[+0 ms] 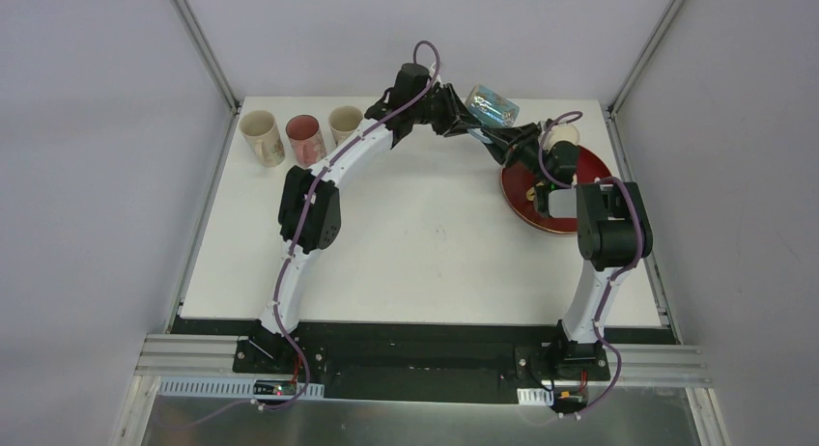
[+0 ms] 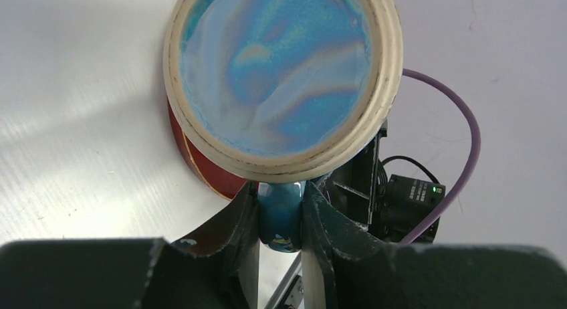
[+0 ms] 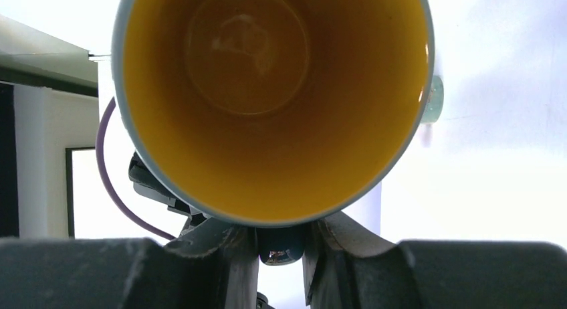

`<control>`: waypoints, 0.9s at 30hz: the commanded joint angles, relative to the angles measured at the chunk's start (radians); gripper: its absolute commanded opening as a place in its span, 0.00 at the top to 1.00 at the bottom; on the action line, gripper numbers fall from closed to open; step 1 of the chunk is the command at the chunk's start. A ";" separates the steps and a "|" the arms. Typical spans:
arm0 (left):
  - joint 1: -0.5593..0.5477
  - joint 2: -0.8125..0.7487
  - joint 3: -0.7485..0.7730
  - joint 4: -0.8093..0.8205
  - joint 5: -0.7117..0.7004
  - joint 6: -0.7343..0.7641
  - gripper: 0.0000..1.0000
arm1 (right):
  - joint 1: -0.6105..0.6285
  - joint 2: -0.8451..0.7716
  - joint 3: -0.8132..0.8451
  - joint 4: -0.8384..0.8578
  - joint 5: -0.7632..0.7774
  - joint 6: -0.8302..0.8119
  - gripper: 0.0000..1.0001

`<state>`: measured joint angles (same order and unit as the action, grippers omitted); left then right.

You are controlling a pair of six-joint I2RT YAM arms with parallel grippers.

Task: Turn the mug right side up
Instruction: Turn over the cup on the tray.

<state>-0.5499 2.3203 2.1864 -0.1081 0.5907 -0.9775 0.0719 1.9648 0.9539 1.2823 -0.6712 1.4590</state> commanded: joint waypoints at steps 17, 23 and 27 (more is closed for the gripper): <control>0.004 -0.144 -0.110 0.135 0.230 -0.024 0.63 | -0.014 -0.108 0.058 -0.057 -0.002 -0.123 1.00; 0.020 -0.152 -0.112 0.172 0.244 -0.049 0.57 | -0.012 -0.122 0.050 -0.134 -0.007 -0.168 1.00; 0.031 -0.153 -0.128 0.181 0.247 -0.051 0.55 | -0.006 -0.123 0.052 -0.189 -0.018 -0.204 1.00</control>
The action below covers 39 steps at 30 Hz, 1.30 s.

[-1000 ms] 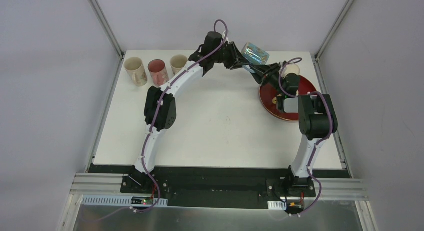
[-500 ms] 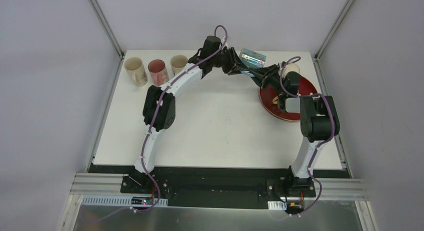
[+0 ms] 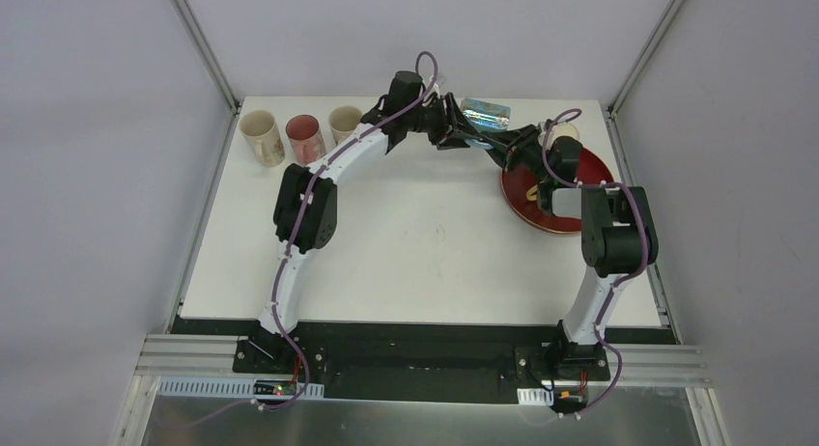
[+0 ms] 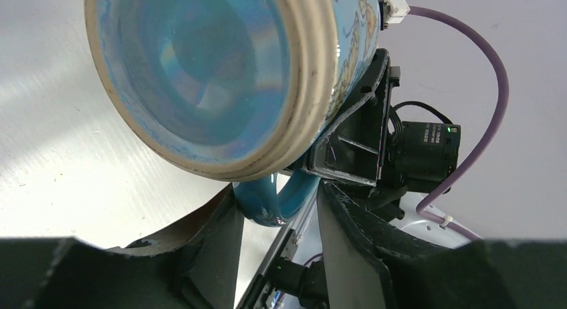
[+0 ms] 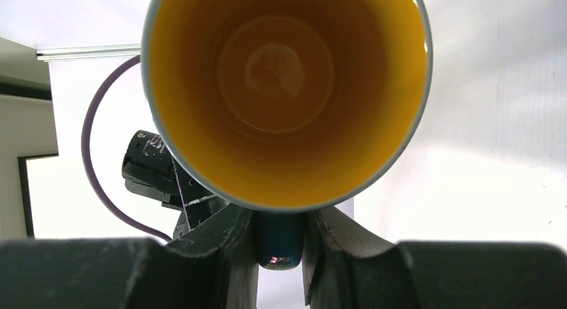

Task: Turn the mug right side up
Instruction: Turn over the cup on the tray.

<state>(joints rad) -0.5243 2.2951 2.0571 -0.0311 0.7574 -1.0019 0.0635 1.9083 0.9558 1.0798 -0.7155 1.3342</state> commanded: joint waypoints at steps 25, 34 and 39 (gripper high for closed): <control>0.073 -0.227 -0.134 0.084 0.117 0.060 0.01 | 0.042 -0.181 0.188 -0.458 -0.008 -0.402 1.00; 0.151 -0.294 -0.134 -0.028 0.086 0.197 0.01 | 0.091 -0.217 0.275 -0.716 0.022 -0.653 1.00; 0.215 -0.339 -0.125 -0.076 0.068 0.258 0.01 | 0.128 -0.221 0.315 -0.839 0.058 -0.798 1.00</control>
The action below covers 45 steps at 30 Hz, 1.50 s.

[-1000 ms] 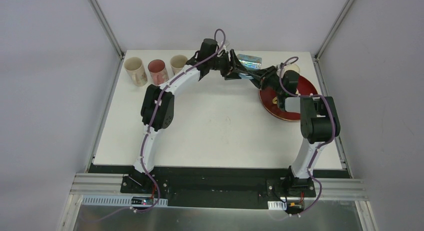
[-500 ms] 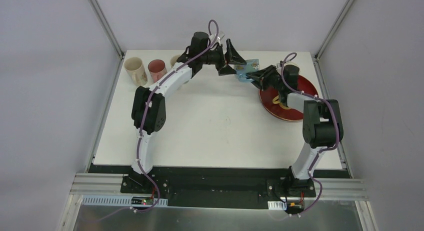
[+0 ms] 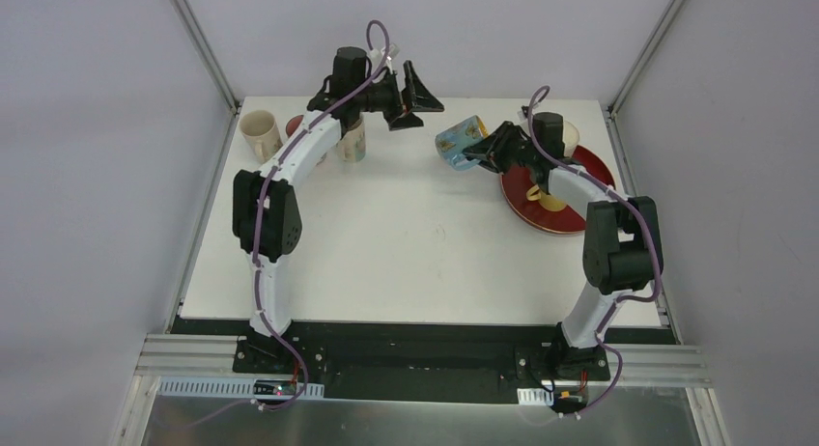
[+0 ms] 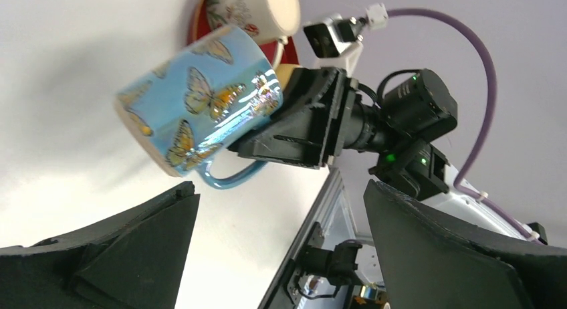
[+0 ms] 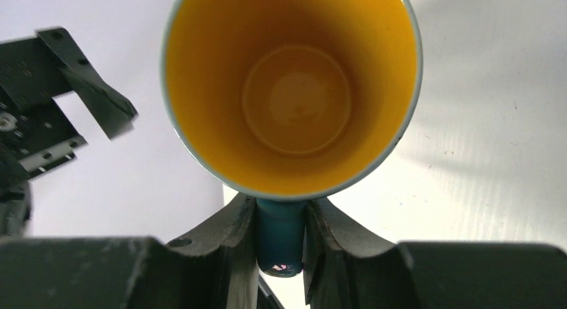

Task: Turn the mug right side up
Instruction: Turn over the cup on the tray, then place the cup at the corner of the board.

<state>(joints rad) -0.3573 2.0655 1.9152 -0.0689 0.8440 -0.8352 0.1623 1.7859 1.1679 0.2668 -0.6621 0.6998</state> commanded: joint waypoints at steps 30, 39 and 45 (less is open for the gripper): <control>0.660 -0.634 -0.270 -0.454 -0.183 0.628 0.01 | 0.240 0.147 0.444 -0.336 0.224 -0.616 1.00; 0.754 -0.794 -0.454 -0.601 -0.243 0.794 0.01 | 0.310 0.237 0.580 -0.419 0.356 -0.789 1.00; 0.783 -0.866 -0.515 -0.676 -0.274 0.873 0.01 | 0.380 0.289 0.648 -0.435 0.507 -0.907 1.00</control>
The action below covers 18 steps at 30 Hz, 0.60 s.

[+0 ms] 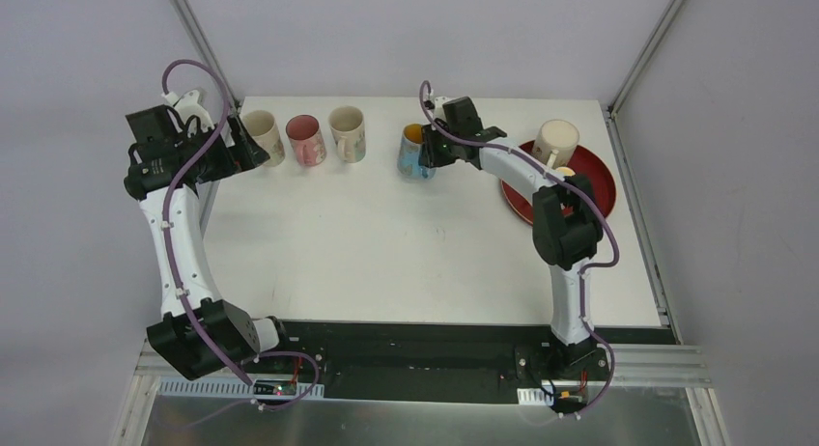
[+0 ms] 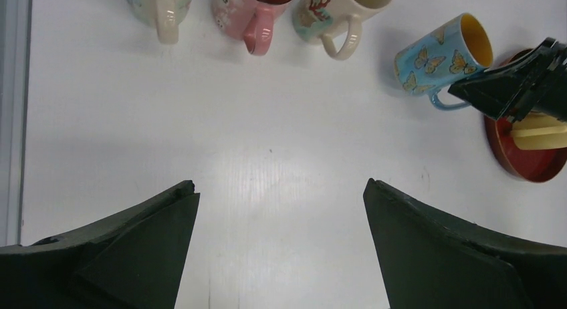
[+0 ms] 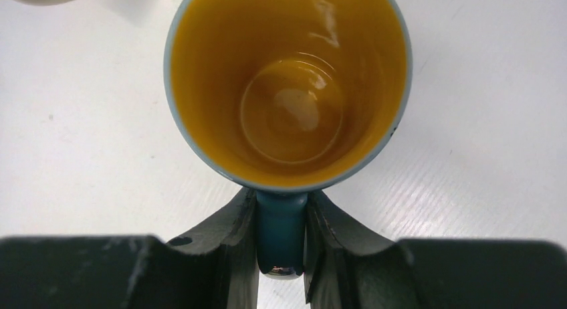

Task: Turn the mug right side up
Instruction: Place the cup at the corner of the board.

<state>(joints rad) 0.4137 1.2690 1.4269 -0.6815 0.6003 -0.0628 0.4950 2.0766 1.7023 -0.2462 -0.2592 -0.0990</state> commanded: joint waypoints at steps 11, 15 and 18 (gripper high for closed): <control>0.022 -0.152 -0.160 -0.070 -0.097 0.118 0.01 | 0.149 0.103 0.271 0.078 0.395 -0.088 1.00; 0.025 -0.169 -0.172 -0.066 -0.103 0.122 0.01 | 0.167 0.143 0.313 0.081 0.450 -0.068 1.00; 0.028 -0.181 -0.176 -0.066 -0.103 0.122 0.01 | 0.174 0.177 0.340 0.087 0.471 -0.060 1.00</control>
<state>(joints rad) 0.4278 1.1301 1.2583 -0.7544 0.5095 0.0406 0.6590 2.2539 1.9396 -0.2741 0.1230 -0.1730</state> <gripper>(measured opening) 0.990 0.302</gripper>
